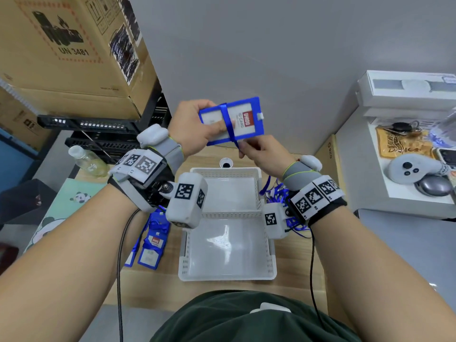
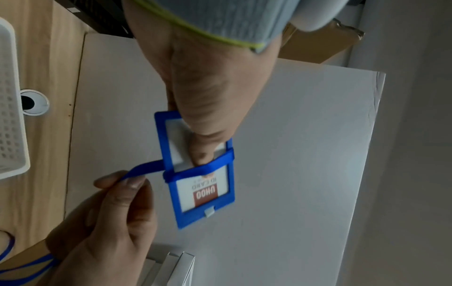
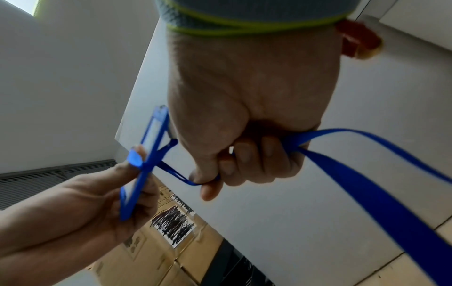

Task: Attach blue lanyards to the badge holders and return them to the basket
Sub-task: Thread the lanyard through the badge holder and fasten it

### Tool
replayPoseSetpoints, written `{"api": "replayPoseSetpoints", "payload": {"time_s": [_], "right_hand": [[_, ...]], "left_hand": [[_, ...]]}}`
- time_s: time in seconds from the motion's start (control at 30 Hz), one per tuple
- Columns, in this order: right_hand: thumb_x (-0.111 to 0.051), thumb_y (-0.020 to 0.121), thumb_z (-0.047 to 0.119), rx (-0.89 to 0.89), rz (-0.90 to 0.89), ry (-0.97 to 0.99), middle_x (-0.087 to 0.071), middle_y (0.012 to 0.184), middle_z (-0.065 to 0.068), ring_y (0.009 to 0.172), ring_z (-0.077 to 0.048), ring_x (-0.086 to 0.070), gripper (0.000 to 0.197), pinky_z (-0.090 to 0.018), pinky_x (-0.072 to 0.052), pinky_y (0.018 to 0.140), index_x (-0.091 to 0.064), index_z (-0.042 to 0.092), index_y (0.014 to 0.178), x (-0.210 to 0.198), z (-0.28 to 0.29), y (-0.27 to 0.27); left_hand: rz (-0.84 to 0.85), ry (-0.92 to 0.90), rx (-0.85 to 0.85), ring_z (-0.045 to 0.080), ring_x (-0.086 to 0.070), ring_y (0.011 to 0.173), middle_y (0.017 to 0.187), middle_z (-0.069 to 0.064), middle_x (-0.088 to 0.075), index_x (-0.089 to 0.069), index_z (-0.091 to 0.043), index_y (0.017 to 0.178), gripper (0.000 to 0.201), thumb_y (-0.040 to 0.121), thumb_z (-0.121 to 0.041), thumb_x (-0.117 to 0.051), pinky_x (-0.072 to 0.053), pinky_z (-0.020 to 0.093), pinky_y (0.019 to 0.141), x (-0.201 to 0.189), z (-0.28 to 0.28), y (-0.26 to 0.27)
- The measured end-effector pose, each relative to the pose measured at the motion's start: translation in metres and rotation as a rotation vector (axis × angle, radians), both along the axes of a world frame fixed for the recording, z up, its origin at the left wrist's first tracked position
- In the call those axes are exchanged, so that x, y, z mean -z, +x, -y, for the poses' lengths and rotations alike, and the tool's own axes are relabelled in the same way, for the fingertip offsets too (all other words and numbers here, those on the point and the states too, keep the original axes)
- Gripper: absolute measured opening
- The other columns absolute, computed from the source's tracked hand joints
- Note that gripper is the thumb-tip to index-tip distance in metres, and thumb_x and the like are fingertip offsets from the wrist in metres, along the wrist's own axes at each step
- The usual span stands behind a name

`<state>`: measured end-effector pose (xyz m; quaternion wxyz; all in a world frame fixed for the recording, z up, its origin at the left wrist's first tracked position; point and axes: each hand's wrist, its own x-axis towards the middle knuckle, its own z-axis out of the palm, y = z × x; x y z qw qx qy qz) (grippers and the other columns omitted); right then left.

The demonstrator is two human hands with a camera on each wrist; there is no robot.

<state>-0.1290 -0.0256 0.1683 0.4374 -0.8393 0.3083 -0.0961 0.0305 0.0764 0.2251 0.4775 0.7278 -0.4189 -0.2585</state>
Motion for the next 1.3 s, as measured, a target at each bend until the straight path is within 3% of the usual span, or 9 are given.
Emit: {"api": "replayPoseSetpoints", "payload": {"time_s": [0.2,0.33,0.43,0.57,0.7,0.83,1.0,1.13,1.3], "right_hand": [[-0.051,0.100,0.033,-0.075,0.023,0.053,-0.043,0.051,0.011,0.046,-0.003,-0.039,0.032,-0.018,-0.034,0.051,-0.066,0.019,0.076,-0.012,-0.015,0.011],[-0.052,0.099,0.034,-0.082,0.068,0.049,-0.043,0.058,0.006,0.055,-0.012,-0.038,0.031,-0.025,-0.034,0.056,-0.068,0.019,0.077,-0.031,-0.013,0.015],[-0.050,0.101,0.028,-0.047,0.105,0.059,-0.048,0.048,0.016,0.047,-0.003,-0.036,0.031,-0.023,-0.033,0.055,-0.067,0.013,0.080,-0.041,-0.006,0.014],[-0.051,0.100,0.031,0.037,0.113,0.002,-0.046,0.055,0.012,0.043,-0.003,-0.035,0.031,-0.024,-0.033,0.049,-0.062,0.024,0.072,-0.046,0.005,0.013],[-0.053,0.098,0.031,0.055,0.123,0.017,-0.043,0.060,-0.001,0.053,-0.018,-0.036,0.030,-0.029,-0.035,0.051,-0.061,0.024,0.070,-0.045,0.010,0.012],[-0.055,0.099,0.026,0.093,0.185,0.128,-0.044,0.057,0.003,0.050,-0.011,-0.036,0.029,-0.021,-0.033,0.049,-0.060,0.020,0.071,-0.040,0.011,0.009],[-0.053,0.089,-0.005,0.155,0.205,0.249,-0.039,0.057,-0.004,0.055,-0.014,-0.031,0.039,-0.024,-0.027,0.051,-0.057,0.021,0.060,-0.024,0.005,0.004],[-0.051,0.100,0.022,0.134,0.201,0.265,-0.045,0.054,0.001,0.046,-0.012,-0.036,0.030,-0.023,-0.032,0.047,-0.062,0.014,0.074,-0.011,-0.011,0.014],[-0.054,0.099,0.021,0.055,0.170,0.149,-0.058,0.059,0.005,0.042,-0.007,-0.045,0.024,-0.018,-0.038,0.047,-0.064,0.016,0.078,-0.015,-0.034,0.027]], "left_hand": [[0.267,0.056,-0.223,0.008,-0.050,0.062,0.073,-0.008,-0.055,-0.052,-0.019,0.078,0.027,0.076,-0.025,-0.078,-0.036,0.021,0.051,0.012,0.003,0.018],[0.443,0.229,-0.114,0.017,-0.054,0.070,0.079,-0.002,-0.060,-0.057,-0.018,0.082,0.028,0.069,-0.024,-0.082,-0.037,0.026,0.053,0.012,-0.003,0.023],[0.505,0.300,0.037,0.020,-0.057,0.070,0.075,0.000,-0.062,-0.061,-0.022,0.079,0.025,0.067,-0.025,-0.083,-0.041,0.026,0.060,0.012,-0.007,0.021],[0.500,0.333,0.234,0.016,-0.058,0.064,0.069,-0.005,-0.062,-0.063,-0.020,0.076,0.021,0.070,-0.023,-0.083,-0.047,0.027,0.057,0.006,-0.010,0.014],[0.417,0.337,0.331,0.011,-0.063,0.064,0.068,-0.007,-0.066,-0.064,-0.022,0.075,0.021,0.069,-0.023,-0.085,-0.053,0.027,0.056,-0.001,-0.009,0.009],[0.250,0.254,0.393,0.007,-0.062,0.061,0.068,-0.005,-0.067,-0.064,-0.022,0.075,0.021,0.071,-0.020,-0.084,-0.051,0.021,0.052,-0.011,-0.012,0.003],[0.014,-0.025,0.156,0.018,-0.062,0.073,0.081,0.014,-0.066,-0.057,-0.013,0.079,0.024,0.076,-0.010,-0.080,-0.053,0.025,0.055,-0.017,-0.010,-0.004],[-0.052,-0.124,-0.089,0.009,-0.057,0.063,0.070,-0.001,-0.062,-0.052,-0.019,0.073,0.031,0.073,-0.020,-0.084,-0.050,0.027,0.054,-0.007,-0.003,0.001],[0.093,-0.072,-0.287,0.008,-0.050,0.056,0.065,-0.006,-0.059,-0.053,-0.024,0.065,0.031,0.065,-0.026,-0.083,-0.048,0.032,0.054,0.011,-0.002,0.012]]}}
